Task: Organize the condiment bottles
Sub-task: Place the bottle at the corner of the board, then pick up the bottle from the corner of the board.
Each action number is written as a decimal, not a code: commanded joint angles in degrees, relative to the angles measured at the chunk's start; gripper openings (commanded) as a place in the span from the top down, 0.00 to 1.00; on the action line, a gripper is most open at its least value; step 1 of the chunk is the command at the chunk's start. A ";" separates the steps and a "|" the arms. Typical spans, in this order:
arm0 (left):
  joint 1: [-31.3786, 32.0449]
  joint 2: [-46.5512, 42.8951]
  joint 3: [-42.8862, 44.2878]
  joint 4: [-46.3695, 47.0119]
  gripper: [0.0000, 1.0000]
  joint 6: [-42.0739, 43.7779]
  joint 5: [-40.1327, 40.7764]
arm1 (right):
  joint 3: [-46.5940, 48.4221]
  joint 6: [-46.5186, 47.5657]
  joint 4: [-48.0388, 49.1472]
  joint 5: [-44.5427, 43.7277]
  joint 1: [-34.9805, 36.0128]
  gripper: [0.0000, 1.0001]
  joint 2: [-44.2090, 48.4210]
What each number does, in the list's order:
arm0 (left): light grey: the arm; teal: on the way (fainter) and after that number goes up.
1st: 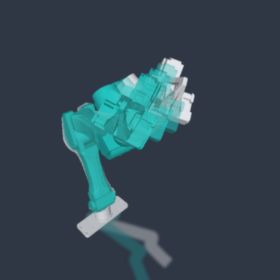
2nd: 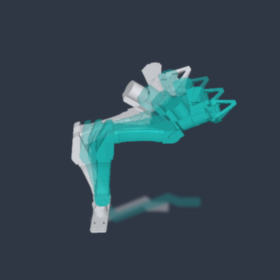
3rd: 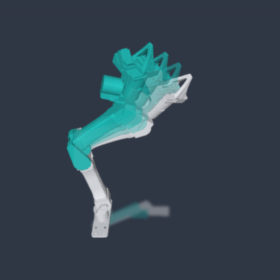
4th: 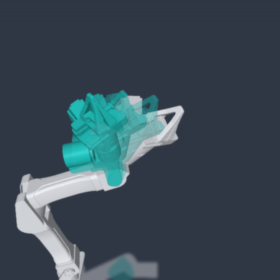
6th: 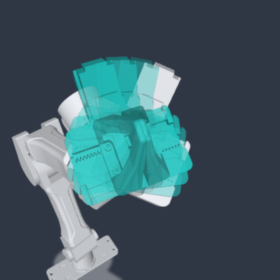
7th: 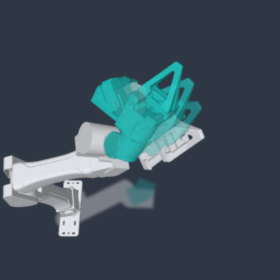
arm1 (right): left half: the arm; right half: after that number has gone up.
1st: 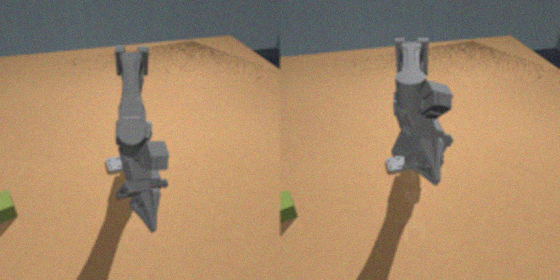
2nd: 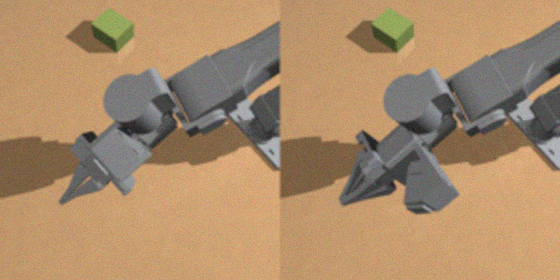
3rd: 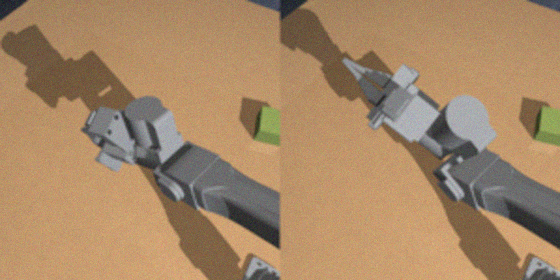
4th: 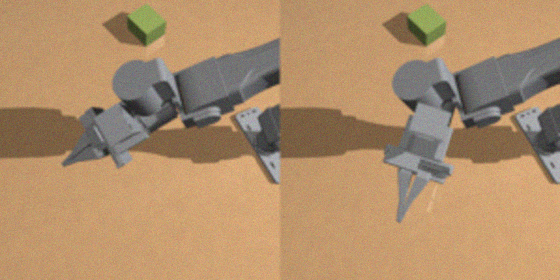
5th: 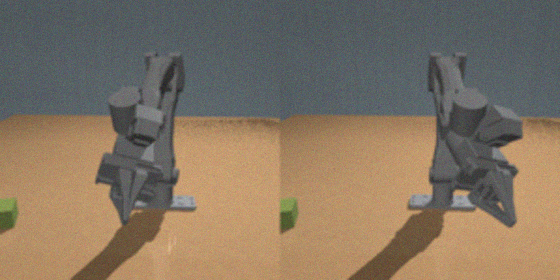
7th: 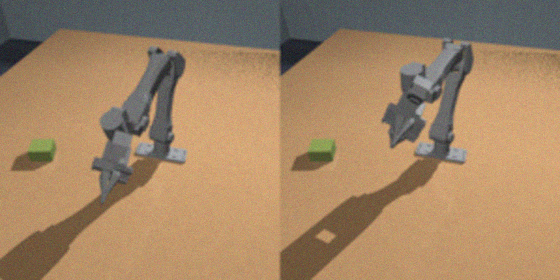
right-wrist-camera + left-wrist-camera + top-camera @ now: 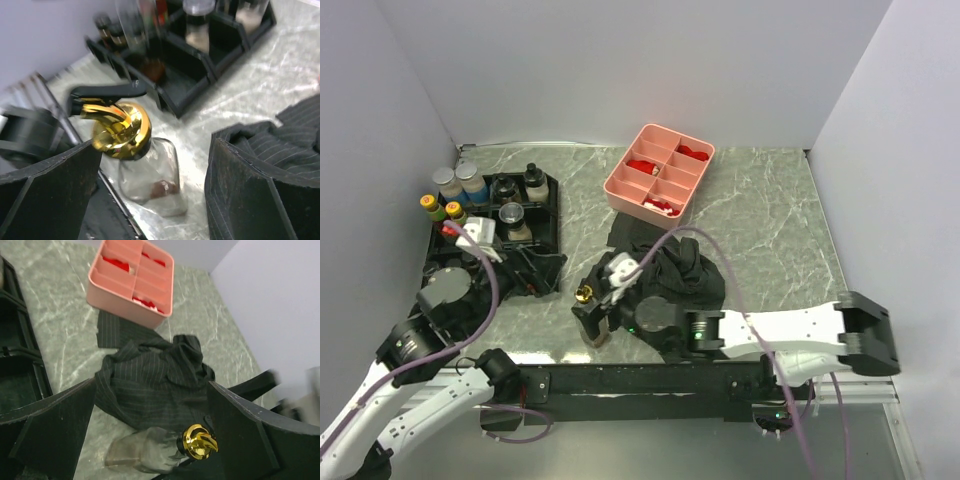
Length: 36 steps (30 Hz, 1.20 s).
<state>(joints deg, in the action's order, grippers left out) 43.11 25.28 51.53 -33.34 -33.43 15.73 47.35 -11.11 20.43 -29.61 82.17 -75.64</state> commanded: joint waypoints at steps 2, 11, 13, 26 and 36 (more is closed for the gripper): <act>0.22 1.88 -1.52 3.63 0.01 2.49 -7.80 | -4.28 -1.81 1.55 0.07 0.36 0.00 11.90; 0.22 0.40 -1.95 6.44 0.04 10.57 -16.60 | -10.52 -0.66 -1.44 -3.70 0.36 0.00 25.88; 0.22 -1.27 -3.53 8.72 0.04 12.33 -18.87 | -11.58 -0.58 -2.40 -4.93 0.36 0.00 28.08; 0.22 -3.83 -14.26 19.90 0.03 17.25 -30.94 | -15.97 0.30 -4.96 -10.12 0.36 0.00 34.94; 0.22 -2.52 -16.20 18.23 0.06 19.72 -32.68 | -18.00 0.13 -4.25 -11.09 0.27 0.00 36.61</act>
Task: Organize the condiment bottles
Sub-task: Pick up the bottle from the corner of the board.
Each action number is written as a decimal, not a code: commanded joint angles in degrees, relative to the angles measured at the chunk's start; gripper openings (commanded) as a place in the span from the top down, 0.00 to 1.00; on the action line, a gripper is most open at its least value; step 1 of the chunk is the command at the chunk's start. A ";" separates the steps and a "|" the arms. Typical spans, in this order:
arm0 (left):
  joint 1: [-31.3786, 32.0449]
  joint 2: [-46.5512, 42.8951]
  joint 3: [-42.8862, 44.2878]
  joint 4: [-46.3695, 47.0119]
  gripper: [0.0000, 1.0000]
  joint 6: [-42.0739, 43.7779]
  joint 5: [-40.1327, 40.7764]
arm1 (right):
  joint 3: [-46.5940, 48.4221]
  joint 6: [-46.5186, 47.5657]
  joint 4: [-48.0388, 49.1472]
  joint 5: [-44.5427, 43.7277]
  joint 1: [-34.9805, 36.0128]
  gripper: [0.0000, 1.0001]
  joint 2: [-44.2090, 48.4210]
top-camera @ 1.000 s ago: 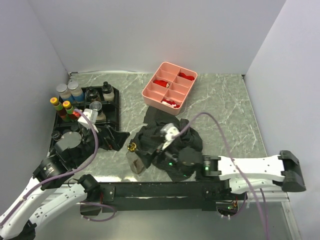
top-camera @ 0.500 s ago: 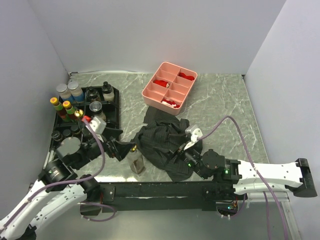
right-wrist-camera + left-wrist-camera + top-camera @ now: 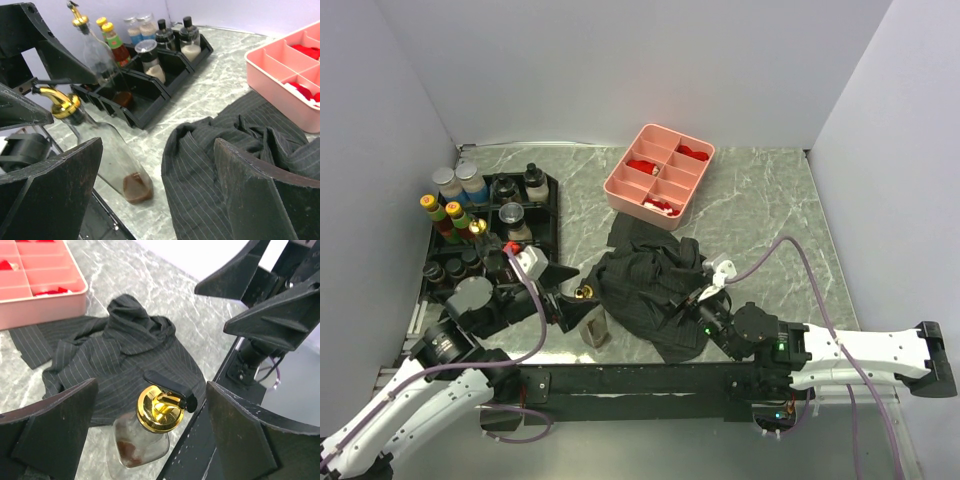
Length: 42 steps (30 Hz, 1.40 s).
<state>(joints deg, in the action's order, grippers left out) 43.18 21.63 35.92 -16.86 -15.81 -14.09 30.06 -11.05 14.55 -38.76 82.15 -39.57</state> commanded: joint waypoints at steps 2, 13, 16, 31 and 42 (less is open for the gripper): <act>0.15 1.66 -0.42 1.40 0.08 2.45 -3.14 | -0.62 -0.20 1.45 -1.93 0.29 0.00 0.55; 0.15 5.53 -1.03 1.04 0.19 3.25 -3.66 | -2.03 -1.08 1.71 -1.23 0.29 0.00 4.15; 0.24 6.58 -0.77 0.95 0.25 3.25 -2.97 | -2.73 -1.26 2.06 -1.58 0.21 0.00 5.20; 0.24 8.34 4.15 2.62 0.99 0.09 10.97 | -3.26 -1.43 2.07 -2.19 0.20 0.00 5.30; 0.24 13.35 11.10 8.51 0.99 3.07 28.67 | -2.91 -1.34 1.80 -2.19 0.12 0.00 4.33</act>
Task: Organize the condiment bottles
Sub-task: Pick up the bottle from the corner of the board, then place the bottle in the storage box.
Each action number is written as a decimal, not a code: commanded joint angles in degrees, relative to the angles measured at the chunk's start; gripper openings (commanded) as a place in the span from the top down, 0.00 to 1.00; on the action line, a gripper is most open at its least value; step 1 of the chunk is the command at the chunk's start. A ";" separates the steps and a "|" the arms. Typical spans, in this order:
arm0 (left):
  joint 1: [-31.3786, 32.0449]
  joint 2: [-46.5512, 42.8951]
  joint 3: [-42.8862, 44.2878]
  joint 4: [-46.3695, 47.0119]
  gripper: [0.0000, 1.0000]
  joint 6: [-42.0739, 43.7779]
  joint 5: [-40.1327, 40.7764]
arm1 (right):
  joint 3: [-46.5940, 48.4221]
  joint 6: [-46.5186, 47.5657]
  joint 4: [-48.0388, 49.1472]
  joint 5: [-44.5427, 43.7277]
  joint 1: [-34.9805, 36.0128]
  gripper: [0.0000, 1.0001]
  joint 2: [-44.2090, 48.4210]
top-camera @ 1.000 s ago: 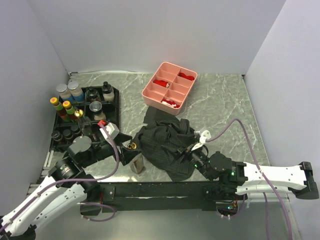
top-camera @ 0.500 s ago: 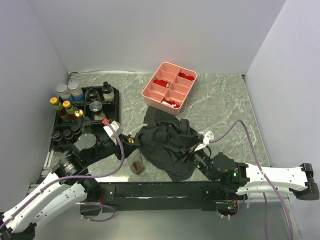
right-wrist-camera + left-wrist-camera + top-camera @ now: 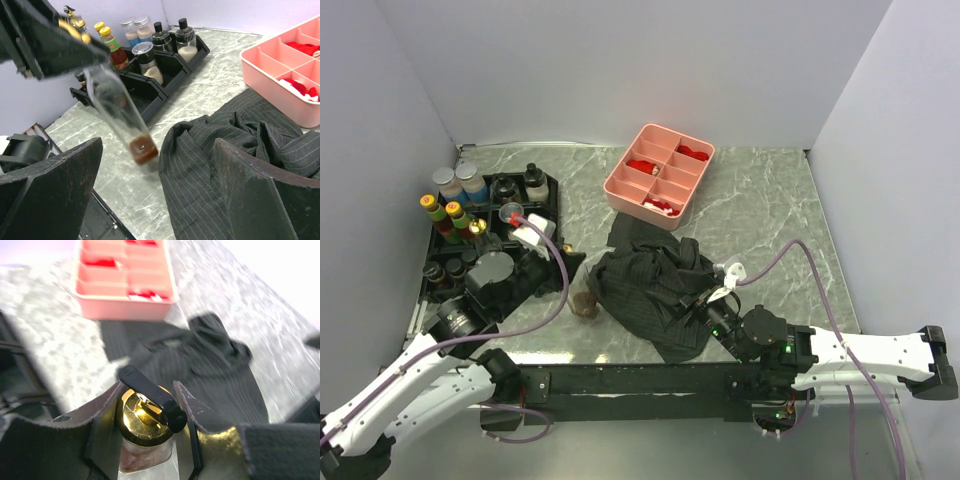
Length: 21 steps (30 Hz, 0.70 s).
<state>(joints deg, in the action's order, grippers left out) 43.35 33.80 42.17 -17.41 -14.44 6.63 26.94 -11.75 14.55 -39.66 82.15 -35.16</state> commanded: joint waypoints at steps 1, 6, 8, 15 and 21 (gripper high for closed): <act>0.06 1.70 5.20 9.58 0.99 1.69 9.35 | 0.31 -0.56 1.80 -1.30 0.12 0.00 0.00; 0.06 6.18 9.41 10.73 0.99 3.01 19.61 | 0.39 -0.56 1.45 -1.39 0.12 0.00 -0.26; -0.02 7.67 11.34 10.90 0.99 3.36 23.66 | 0.40 -0.47 1.19 -1.47 0.12 0.00 -0.09; -0.02 8.65 12.41 14.16 0.99 7.93 31.42 | -0.57 -0.38 0.22 -2.18 0.12 0.00 2.54; -0.72 8.30 9.86 17.05 0.99 10.74 33.62 | -1.45 -0.29 -0.31 -2.35 0.12 0.00 4.83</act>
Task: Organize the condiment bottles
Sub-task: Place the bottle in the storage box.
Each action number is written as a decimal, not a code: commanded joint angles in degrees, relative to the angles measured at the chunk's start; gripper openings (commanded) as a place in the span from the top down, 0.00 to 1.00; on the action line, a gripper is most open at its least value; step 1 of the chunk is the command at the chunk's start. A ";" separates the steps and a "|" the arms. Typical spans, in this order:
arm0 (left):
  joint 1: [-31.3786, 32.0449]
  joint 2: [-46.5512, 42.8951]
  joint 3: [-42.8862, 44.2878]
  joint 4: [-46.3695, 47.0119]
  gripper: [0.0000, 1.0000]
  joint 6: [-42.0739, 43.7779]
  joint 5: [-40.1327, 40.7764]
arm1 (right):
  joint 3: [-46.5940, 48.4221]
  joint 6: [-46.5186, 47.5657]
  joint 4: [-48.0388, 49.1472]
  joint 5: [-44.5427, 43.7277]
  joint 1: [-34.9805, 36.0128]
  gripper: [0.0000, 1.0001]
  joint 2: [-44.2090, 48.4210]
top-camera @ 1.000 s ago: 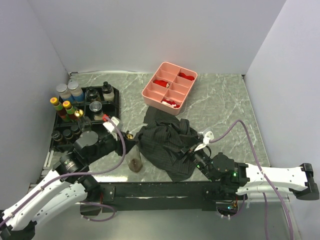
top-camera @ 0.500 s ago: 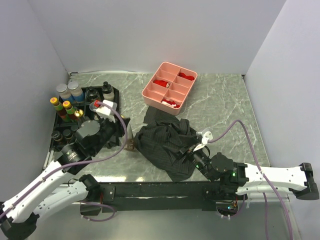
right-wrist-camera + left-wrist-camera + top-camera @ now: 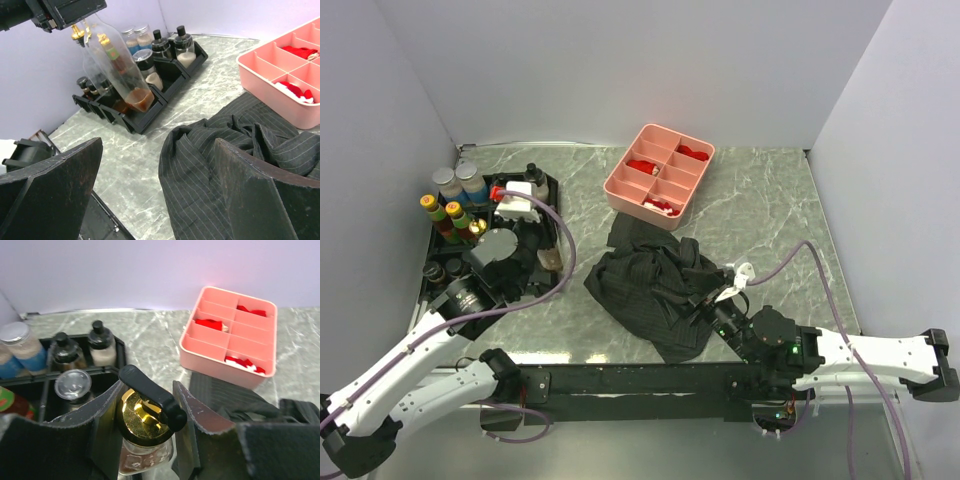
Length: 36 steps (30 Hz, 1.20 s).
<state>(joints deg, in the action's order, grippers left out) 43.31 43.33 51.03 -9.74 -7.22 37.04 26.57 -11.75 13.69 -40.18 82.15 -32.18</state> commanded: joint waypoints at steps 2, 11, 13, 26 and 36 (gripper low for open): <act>-1.21 -0.62 -0.05 10.97 0.99 3.71 2.69 | -1.17 -0.29 0.20 -2.18 0.12 0.00 2.04; -9.29 1.14 -1.81 11.94 0.99 2.57 -1.79 | -1.78 -0.38 -0.60 -2.79 0.12 0.00 3.18; -11.57 0.53 -2.59 12.02 0.99 1.95 -3.72 | -1.87 -0.21 -0.68 -3.06 0.12 0.00 3.36; -17.12 1.58 -9.01 15.36 0.99 1.07 -6.98 | -1.96 0.50 -1.56 -3.94 0.03 0.00 3.97; -17.56 1.58 -9.98 13.70 0.53 -2.35 -6.72 | -2.49 0.24 -3.32 -3.94 0.03 0.00 7.49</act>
<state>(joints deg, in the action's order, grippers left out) 26.04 45.98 39.72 -1.19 -7.81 30.35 24.38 -11.49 10.63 -42.46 82.15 -26.41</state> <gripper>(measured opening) 0.451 0.999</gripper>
